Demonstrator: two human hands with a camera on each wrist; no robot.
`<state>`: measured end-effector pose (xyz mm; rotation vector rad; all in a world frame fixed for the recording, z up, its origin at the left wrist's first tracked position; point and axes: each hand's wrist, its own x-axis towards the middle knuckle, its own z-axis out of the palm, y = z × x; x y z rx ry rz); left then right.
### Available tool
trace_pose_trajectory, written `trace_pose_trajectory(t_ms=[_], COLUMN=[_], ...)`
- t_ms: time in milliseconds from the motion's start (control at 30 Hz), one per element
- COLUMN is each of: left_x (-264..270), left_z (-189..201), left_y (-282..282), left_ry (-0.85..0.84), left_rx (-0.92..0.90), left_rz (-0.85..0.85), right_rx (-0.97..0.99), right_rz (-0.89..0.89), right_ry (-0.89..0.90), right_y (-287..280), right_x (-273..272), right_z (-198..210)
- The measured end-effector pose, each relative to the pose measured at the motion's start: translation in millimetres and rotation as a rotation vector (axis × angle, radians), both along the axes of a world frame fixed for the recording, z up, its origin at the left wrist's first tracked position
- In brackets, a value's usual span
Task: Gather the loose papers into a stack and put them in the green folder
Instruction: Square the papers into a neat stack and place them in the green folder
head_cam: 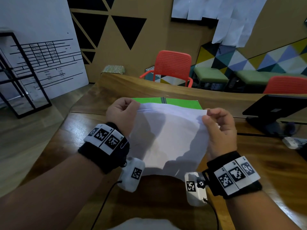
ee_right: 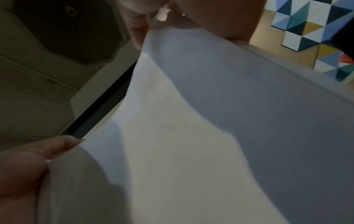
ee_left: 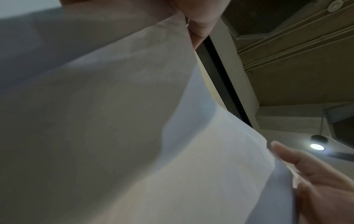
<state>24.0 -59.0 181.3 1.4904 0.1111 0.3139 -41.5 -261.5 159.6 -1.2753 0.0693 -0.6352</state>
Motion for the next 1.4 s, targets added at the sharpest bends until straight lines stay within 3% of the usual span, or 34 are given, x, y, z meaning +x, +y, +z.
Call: trace_pose_trajectory(t_ms=[100, 200, 267, 367, 533, 633, 833, 967, 1133, 1300, 1400], left_x=[0, -7, -10, -12, -10, -2, -2, -2, 3, 3, -5], left_z=[-13, -30, -38, -33, -7, 2, 0, 1, 2, -13, -29], left_y=[8, 11, 11, 13, 8, 3, 6, 5, 8, 12, 9], left_ry=[-0.027, 0.001, 0.065, 0.097, -0.094, -0.109, -0.042, -0.026, -0.002, -0.030, 0.026], left_rx=[-0.121, 0.167, 0.371, 0.212, -0.018, 0.029, 0.052, 0.015, -0.019, -0.115, 0.187], left_rz=[-0.181, -0.282, -0.167, -0.117, -0.236, -0.171, -0.146, -0.141, -0.114, -0.236, -0.354], right_rx=[-0.001, 0.065, 0.104, 0.098, -0.068, -0.097, 0.169, 0.098, 0.027, 0.035, -0.029], right_rz=[0.081, 0.110, 0.125, 0.086, 0.040, 0.020, 0.022, 0.051, -0.045, 0.083, 0.106], right_ry=[0.119, 0.286, 0.274, 0.203, 0.063, 0.095, 0.060, 0.038, 0.044, 0.129, 0.237], right_y=[2, 9, 13, 10, 11, 6, -3, 4, 6, 4, 12], right_x=[-3, 0, 0, 0, -1, 7, 9, 9, 14, 12, 10], right_z=[-12, -24, -23, -20, 8, 12, 7, 7, 2, -16, -26])
